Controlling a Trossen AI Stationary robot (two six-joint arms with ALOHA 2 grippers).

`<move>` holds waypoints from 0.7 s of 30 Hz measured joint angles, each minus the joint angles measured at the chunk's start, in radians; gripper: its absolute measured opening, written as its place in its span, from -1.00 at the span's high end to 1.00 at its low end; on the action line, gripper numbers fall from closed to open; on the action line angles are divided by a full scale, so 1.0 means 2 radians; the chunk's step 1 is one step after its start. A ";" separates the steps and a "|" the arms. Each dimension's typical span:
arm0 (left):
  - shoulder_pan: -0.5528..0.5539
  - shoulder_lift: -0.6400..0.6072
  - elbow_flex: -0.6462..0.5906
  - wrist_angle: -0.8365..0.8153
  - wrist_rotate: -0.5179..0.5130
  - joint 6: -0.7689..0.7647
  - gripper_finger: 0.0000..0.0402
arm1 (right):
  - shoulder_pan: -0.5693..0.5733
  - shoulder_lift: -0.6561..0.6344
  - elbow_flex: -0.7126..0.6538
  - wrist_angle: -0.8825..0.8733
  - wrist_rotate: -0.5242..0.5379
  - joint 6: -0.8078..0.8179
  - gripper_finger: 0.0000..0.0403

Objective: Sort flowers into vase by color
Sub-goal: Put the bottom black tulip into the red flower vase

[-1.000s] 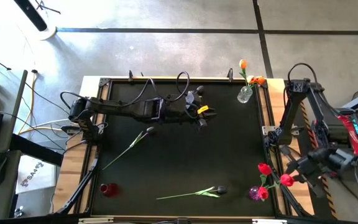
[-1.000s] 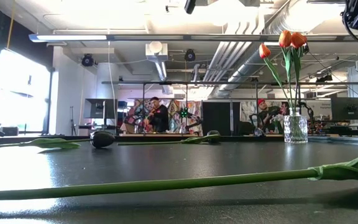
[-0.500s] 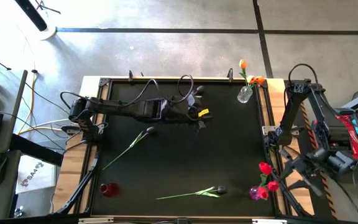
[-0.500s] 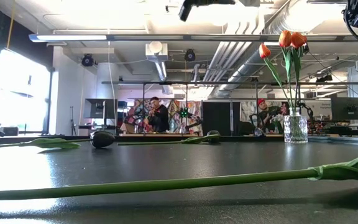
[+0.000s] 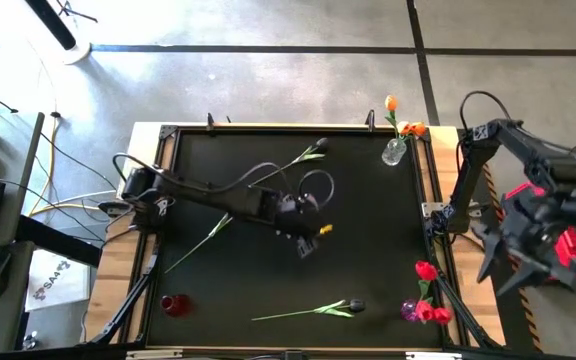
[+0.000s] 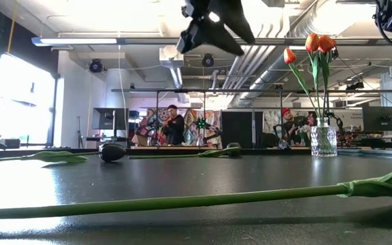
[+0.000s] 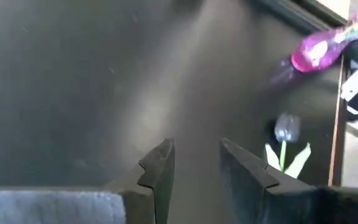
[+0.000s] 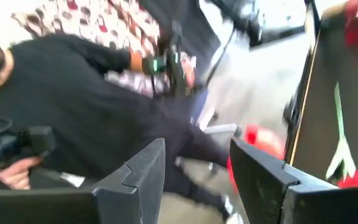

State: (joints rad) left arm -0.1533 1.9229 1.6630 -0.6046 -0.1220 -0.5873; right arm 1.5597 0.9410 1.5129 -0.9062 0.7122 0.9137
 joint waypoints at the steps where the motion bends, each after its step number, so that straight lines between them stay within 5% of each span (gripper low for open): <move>1: -0.005 0.004 0.000 -0.005 0.007 -0.007 0.44 | 0.000 0.001 0.011 0.000 0.013 -0.015 0.16; 8: -0.058 0.011 0.001 0.027 0.003 -0.013 0.44 | -0.001 0.012 0.077 0.003 0.155 -0.105 0.16; 14: -0.087 0.059 0.001 0.129 0.014 0.062 0.44 | -0.001 0.024 0.118 0.010 0.282 -0.154 0.16; 21: -0.091 0.121 0.000 0.152 0.072 0.074 0.44 | -0.048 0.049 0.132 0.039 0.324 -0.194 0.16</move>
State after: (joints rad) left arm -0.3353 2.1654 1.6634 -0.2998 0.0221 -0.4387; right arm 1.4633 1.0382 1.7779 -0.8289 1.3593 0.5255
